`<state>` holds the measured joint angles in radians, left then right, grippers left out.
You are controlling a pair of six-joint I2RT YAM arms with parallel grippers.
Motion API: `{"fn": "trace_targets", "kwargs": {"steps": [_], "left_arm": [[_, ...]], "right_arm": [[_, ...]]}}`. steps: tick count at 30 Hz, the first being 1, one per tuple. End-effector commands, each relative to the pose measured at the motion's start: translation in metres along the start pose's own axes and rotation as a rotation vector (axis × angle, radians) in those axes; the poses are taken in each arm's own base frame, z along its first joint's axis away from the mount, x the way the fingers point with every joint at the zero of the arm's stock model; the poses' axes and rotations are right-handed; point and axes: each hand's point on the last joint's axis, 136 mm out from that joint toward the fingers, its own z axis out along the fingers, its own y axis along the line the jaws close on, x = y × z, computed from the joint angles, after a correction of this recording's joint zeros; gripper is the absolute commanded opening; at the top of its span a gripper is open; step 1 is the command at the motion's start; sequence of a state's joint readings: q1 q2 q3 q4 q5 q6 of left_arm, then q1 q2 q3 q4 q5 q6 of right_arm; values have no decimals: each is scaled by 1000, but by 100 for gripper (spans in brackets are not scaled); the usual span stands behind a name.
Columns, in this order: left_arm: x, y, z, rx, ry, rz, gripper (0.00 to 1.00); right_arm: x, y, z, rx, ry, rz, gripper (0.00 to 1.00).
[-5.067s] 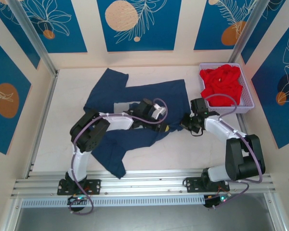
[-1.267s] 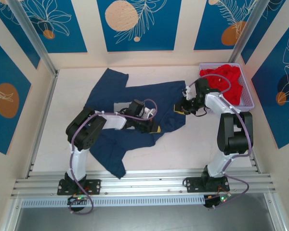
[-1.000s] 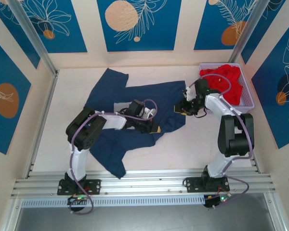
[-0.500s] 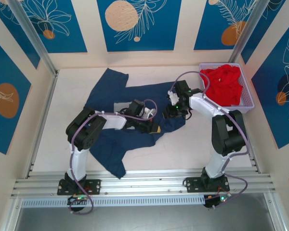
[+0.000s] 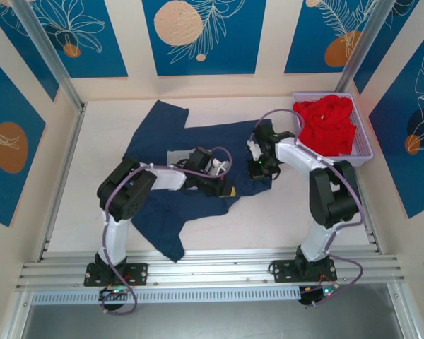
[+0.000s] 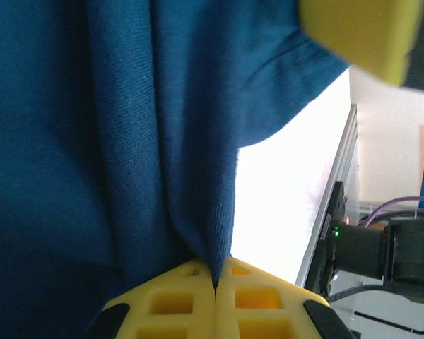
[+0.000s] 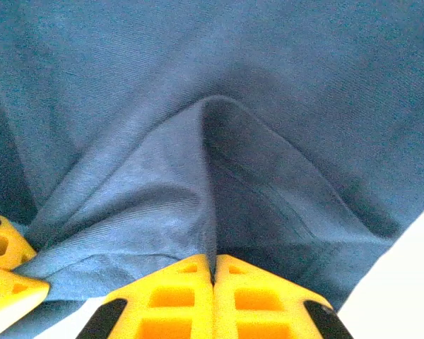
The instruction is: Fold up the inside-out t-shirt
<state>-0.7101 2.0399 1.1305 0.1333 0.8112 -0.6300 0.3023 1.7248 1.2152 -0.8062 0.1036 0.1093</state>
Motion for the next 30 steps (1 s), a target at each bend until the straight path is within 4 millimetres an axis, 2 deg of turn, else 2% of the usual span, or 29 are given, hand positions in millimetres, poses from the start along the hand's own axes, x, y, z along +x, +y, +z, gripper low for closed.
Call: {"fn": "trace_targets", "kwargs": {"steps": [1,6,17,19,21,24,26,28,30], "left_arm": [[16,-23,16,17,79,107,0],[24,-33,34,11,113,172,0],[29,-17,43,-53,125,173,0],[26,-20,41,-53,114,176,6],[21,-26,38,-52,95,187,23],[10,-37,22,-64,39,208,43],[2,-43,3,-88,-17,219,51],[-1,-39,-23,-154,-83,208,56],[5,-25,-58,-268,-150,162,57]], "right_arm": [[26,-15,-24,-53,-7,194,4],[42,-30,-34,-191,-76,371,0],[46,-29,-29,-293,-76,443,0],[47,-29,-30,-295,-74,445,0],[47,-29,-30,-289,-74,443,0],[43,-32,-33,-274,-93,445,0],[37,-32,-36,-281,-111,447,0],[30,-30,-37,-291,-131,447,0],[24,-27,-36,-292,-142,437,0]]}}
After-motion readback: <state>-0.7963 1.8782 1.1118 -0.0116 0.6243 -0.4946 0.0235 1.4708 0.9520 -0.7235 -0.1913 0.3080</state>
